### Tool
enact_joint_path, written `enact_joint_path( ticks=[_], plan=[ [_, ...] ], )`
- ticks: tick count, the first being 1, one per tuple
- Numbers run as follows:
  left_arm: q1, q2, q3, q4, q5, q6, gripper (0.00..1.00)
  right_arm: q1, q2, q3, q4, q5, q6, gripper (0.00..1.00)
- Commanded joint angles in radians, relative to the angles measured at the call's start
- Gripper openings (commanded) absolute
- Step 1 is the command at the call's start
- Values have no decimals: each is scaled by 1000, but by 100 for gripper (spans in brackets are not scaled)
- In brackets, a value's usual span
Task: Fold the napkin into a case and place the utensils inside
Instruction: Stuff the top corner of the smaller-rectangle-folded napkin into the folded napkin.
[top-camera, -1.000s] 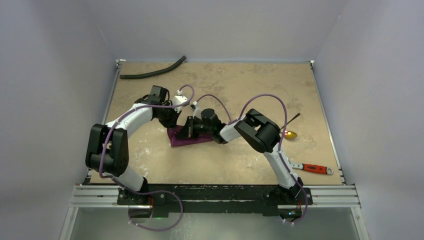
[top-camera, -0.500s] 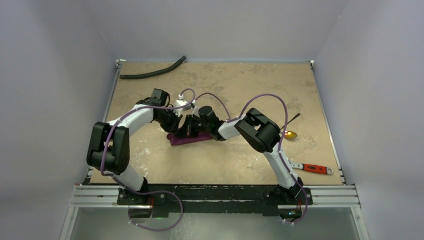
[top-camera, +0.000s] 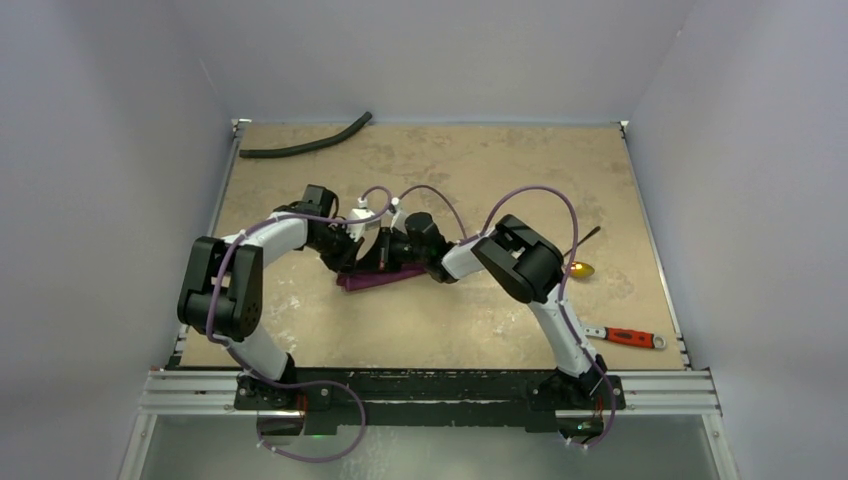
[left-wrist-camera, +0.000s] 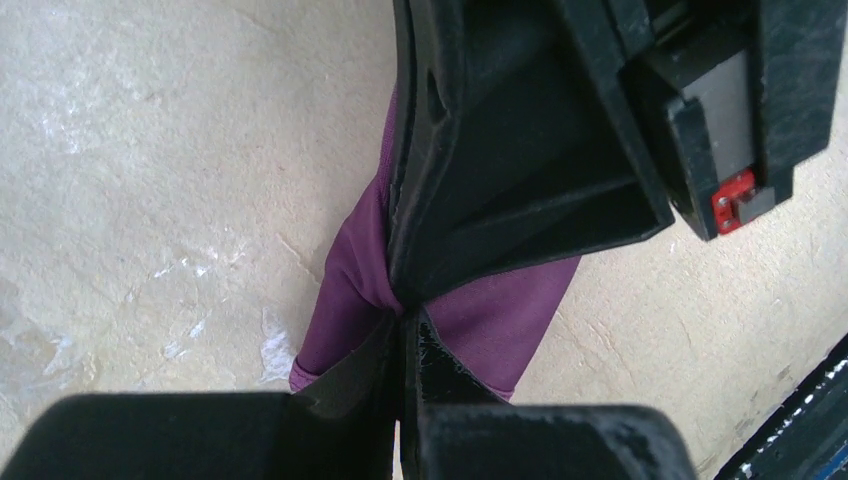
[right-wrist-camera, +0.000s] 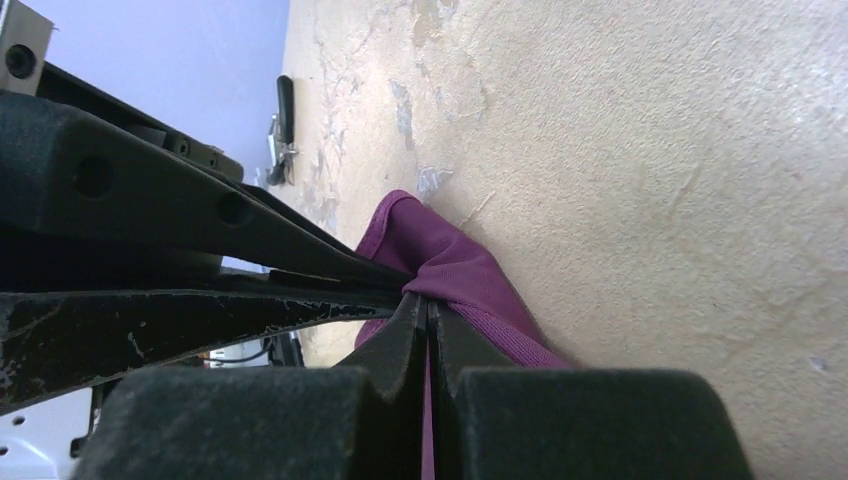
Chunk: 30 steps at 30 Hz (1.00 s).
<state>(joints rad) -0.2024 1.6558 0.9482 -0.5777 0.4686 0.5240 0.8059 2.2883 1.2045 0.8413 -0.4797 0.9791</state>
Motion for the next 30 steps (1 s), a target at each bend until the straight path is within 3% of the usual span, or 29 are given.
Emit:
enact_joint_path(
  ticks=[1,14,23,30],
  plan=[
    [5,40,-44,-7,1,60,0,-43,-18,-57,60,-58,-29,0],
    [4,60,-57,19,-17,85,0,-50,-43,-102,295,-105,40,0],
    [4,44,-70,19,-28,102,0,-43,9,-12,211,-69,41,0],
    [3,43,-22,-6,-19,88,0,-18,73,22,50,-32,-23,0]
  ],
)
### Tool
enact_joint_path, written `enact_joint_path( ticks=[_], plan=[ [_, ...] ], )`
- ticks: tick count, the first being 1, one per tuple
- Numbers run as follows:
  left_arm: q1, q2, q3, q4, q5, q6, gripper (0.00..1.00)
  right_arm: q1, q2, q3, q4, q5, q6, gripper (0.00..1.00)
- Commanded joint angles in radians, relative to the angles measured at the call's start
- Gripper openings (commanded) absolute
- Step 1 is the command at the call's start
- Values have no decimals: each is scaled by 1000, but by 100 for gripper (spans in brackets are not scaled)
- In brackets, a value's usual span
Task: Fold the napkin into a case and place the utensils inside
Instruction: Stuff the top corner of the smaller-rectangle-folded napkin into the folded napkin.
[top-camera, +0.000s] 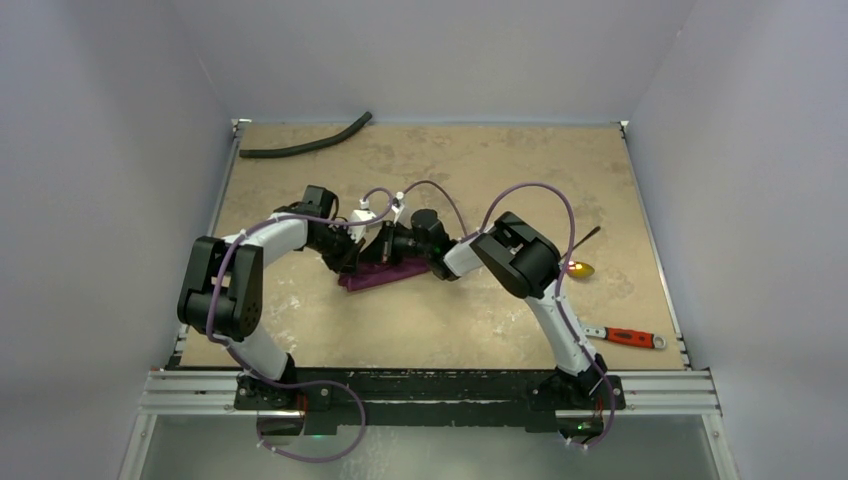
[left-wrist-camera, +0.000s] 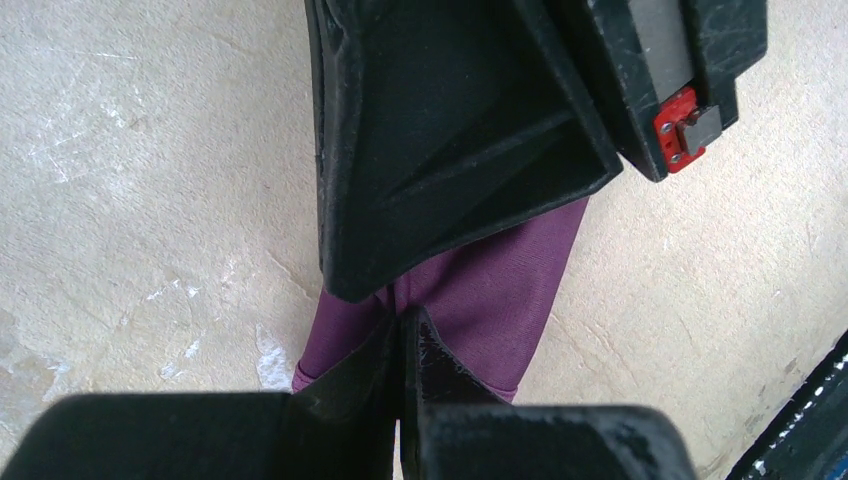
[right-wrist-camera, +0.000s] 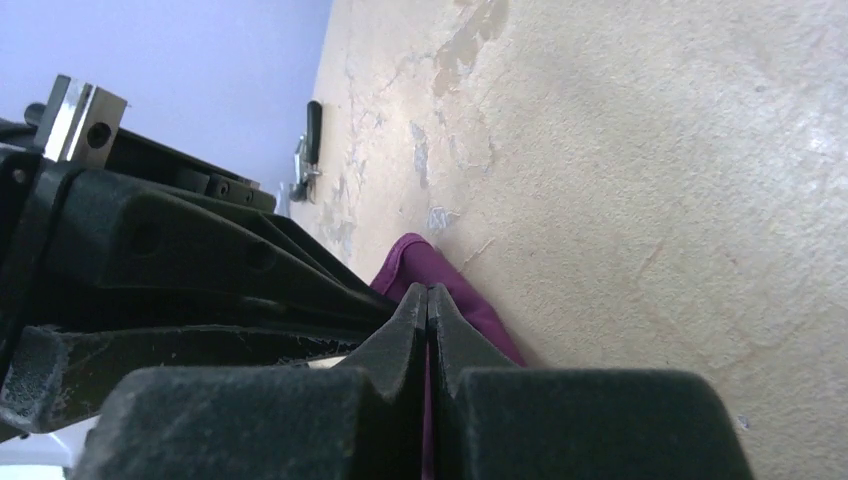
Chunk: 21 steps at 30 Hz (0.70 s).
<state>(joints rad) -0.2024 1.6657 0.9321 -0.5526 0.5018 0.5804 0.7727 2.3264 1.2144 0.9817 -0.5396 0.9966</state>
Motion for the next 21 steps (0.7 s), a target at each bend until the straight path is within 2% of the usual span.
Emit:
enact_joint_path(
  ticks=[1,7,11,14,17,19,21],
  plan=[
    [2,27,1,-35,-51,31,0,15,41,3,-98,31,-46,0],
    [3,15,46,-55,-52,22,1,16,32,-21,-172,111,-157,0],
    [15,-22,115,-136,-44,68,20,16,30,-41,-155,130,-187,0],
    [25,-79,186,-210,-54,153,41,16,35,-54,-133,124,-195,0],
    [38,-147,245,-250,-41,248,58,17,43,-68,-107,111,-196,0],
    [39,-182,273,-255,-26,294,78,16,45,-73,-94,106,-199,0],
    [40,-195,299,-277,-11,337,84,16,47,-85,-80,101,-201,0]
  ],
)
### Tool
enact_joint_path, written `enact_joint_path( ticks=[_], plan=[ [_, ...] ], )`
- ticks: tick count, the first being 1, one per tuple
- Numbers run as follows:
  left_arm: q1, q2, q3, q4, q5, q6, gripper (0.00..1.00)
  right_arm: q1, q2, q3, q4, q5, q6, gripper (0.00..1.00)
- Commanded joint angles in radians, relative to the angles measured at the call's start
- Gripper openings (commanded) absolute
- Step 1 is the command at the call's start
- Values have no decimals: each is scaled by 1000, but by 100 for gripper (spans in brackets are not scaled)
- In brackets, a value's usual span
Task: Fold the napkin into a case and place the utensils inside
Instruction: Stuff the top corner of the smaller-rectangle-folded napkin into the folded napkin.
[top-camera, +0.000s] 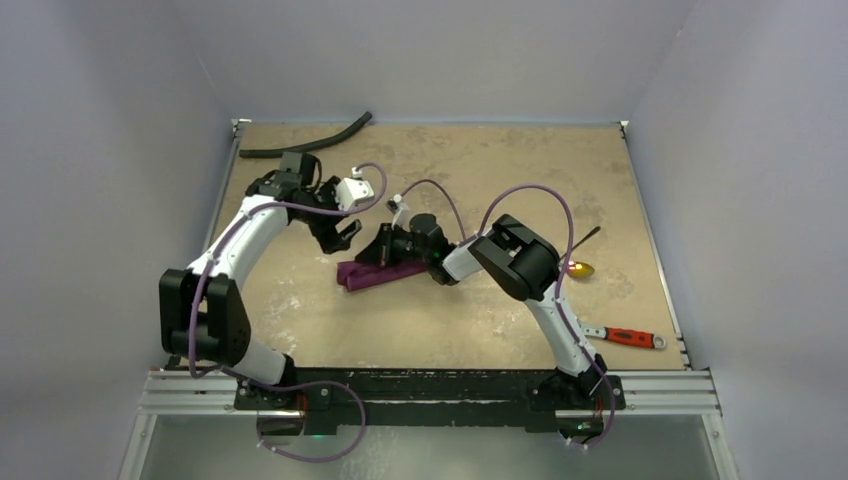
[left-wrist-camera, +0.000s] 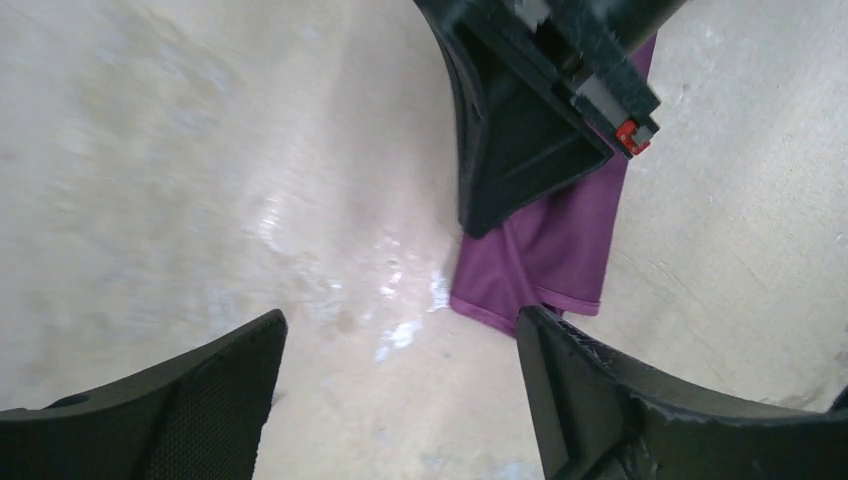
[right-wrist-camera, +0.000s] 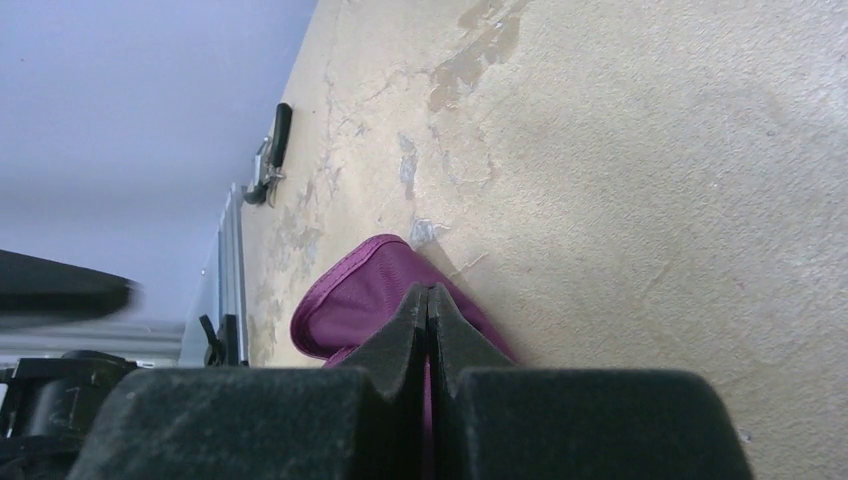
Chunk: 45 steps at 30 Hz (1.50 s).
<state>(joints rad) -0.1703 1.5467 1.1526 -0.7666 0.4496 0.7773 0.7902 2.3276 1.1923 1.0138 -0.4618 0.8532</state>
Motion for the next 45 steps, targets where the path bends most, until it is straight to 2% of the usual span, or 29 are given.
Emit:
enact_joint_path(
  ticks=[1,3,6,12,18,25,27,31,33,40,45],
  plan=[
    [8,-74,97,-79,48,153,86,-2,45,-71,-104,20,-60,0],
    [8,-69,118,-133,83,199,88,-2,50,-76,-97,15,-64,0],
    [1,-70,45,-218,128,388,90,-2,60,-81,-70,-3,-49,0],
    [-91,-172,-232,-11,6,508,94,-2,65,-70,-66,-35,-33,0],
    [-125,-283,-356,138,-36,631,96,-2,68,-82,-59,-55,-6,0],
    [-124,-541,-449,140,-34,978,98,-3,69,-102,-58,-60,10,0],
    [-125,-536,-480,154,-56,976,98,-4,66,-103,-55,-58,14,0],
    [-138,-447,-439,-11,-7,1045,98,-3,57,-107,-56,-64,18,0],
    [-140,-426,-438,-39,24,1047,99,-3,52,-108,-59,-66,16,0],
    [-142,-493,-633,245,29,1008,99,-3,67,-103,-44,-75,36,0],
    [-141,-439,-664,305,49,988,99,-3,65,-107,-36,-75,48,0]
  ],
)
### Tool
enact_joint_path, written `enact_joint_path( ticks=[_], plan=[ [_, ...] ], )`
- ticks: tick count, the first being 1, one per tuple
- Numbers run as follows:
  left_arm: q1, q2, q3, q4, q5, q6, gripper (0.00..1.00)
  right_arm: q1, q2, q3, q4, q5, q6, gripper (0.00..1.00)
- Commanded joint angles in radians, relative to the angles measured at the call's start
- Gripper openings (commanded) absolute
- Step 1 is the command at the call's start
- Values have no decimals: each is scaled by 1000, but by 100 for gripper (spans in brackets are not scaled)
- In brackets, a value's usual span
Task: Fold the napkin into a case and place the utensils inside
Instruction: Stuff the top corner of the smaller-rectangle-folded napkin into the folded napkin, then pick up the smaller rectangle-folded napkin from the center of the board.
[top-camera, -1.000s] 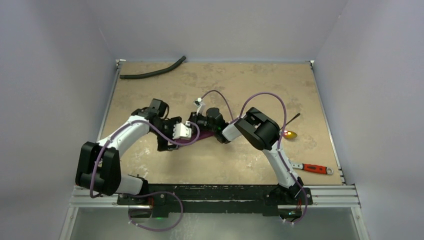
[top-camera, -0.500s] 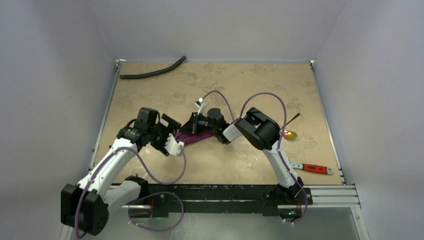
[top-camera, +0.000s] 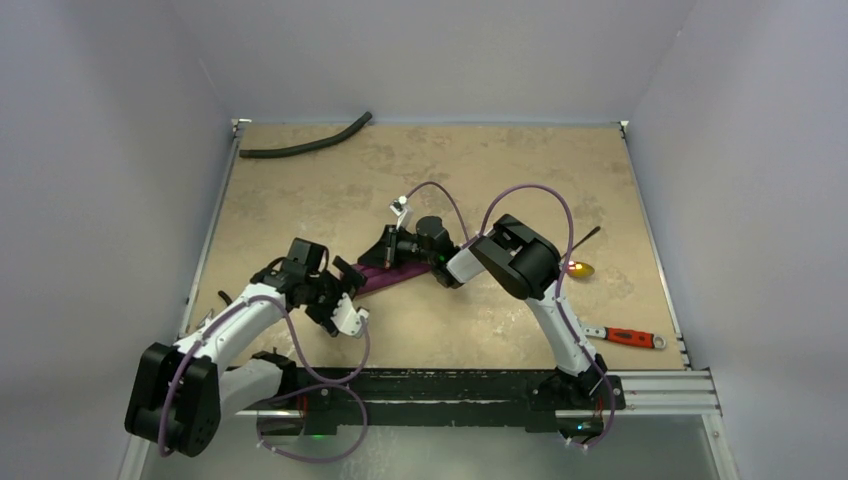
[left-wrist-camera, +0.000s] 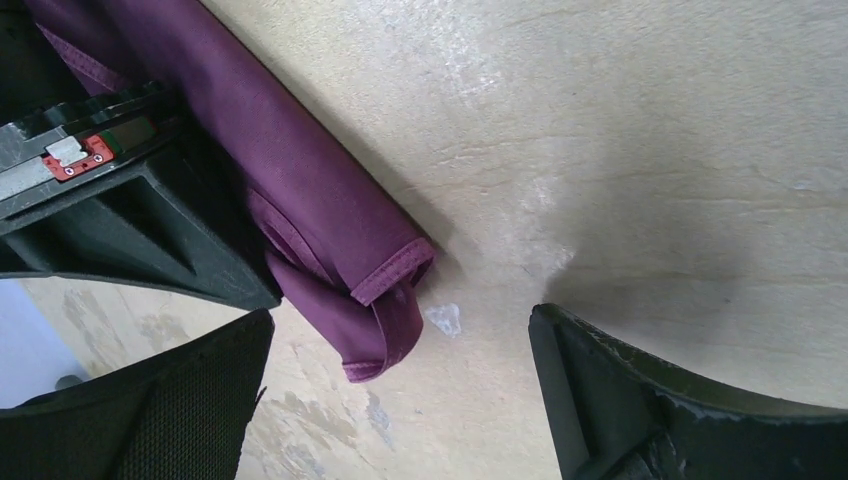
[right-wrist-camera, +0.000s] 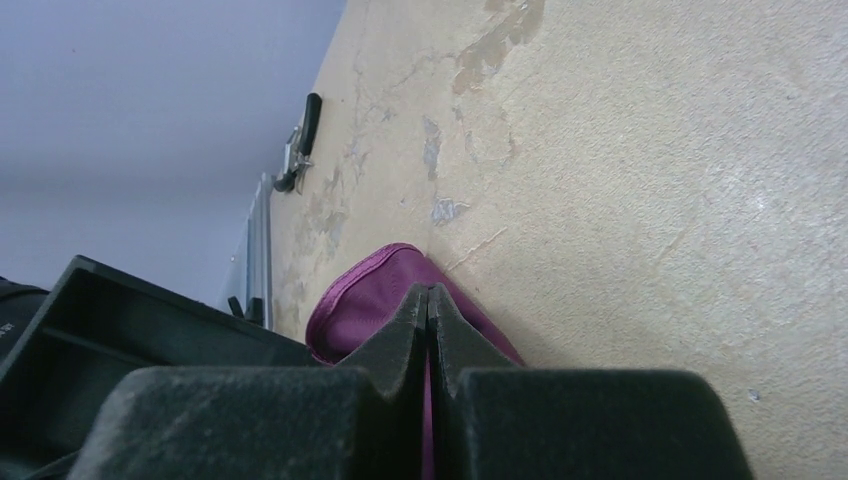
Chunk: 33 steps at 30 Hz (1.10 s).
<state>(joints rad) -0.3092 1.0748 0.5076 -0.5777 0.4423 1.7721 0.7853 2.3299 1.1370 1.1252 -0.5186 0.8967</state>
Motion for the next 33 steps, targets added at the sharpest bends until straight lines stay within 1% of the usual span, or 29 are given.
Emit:
enact_joint_path(
  ticks=[1,2,5,8,10,13,16,20,22,23,25,26,27,28,31,33],
  plan=[
    [-3,42,-22,139,55,-12,99,1,65,-50,-142,-19,7,0],
    [-2,60,-28,159,55,-19,98,1,67,-49,-136,-20,13,0],
    [-2,91,-41,223,62,-31,92,2,74,-52,-122,-21,23,0],
    [-2,100,-70,296,74,-39,90,1,84,-54,-111,-29,36,0],
    [-2,115,-82,311,70,-29,88,2,91,-54,-104,-37,46,0],
    [-3,137,-86,295,73,-5,80,2,93,-57,-97,-41,53,0],
    [-2,147,-100,301,85,32,69,2,97,-60,-84,-45,61,0],
    [-2,171,-116,347,84,49,63,2,105,-61,-72,-49,65,0],
    [-2,189,-109,371,84,33,55,2,107,-60,-74,-50,65,0],
    [-3,198,-104,383,85,19,48,2,109,-59,-74,-50,64,0],
    [-3,211,-89,398,94,-9,30,2,109,-58,-79,-50,59,0],
    [-4,216,-75,397,98,-24,19,2,107,-59,-81,-52,58,0],
    [-4,221,-64,401,99,-46,2,2,104,-59,-85,-53,57,0],
    [-4,224,-51,402,100,-78,0,1,100,-58,-90,-55,57,0],
    [-4,222,-1,314,106,-101,0,-20,75,-57,-94,-55,36,0],
    [-3,214,31,254,118,-127,0,-60,36,-65,-78,-75,-1,0]
  ],
)
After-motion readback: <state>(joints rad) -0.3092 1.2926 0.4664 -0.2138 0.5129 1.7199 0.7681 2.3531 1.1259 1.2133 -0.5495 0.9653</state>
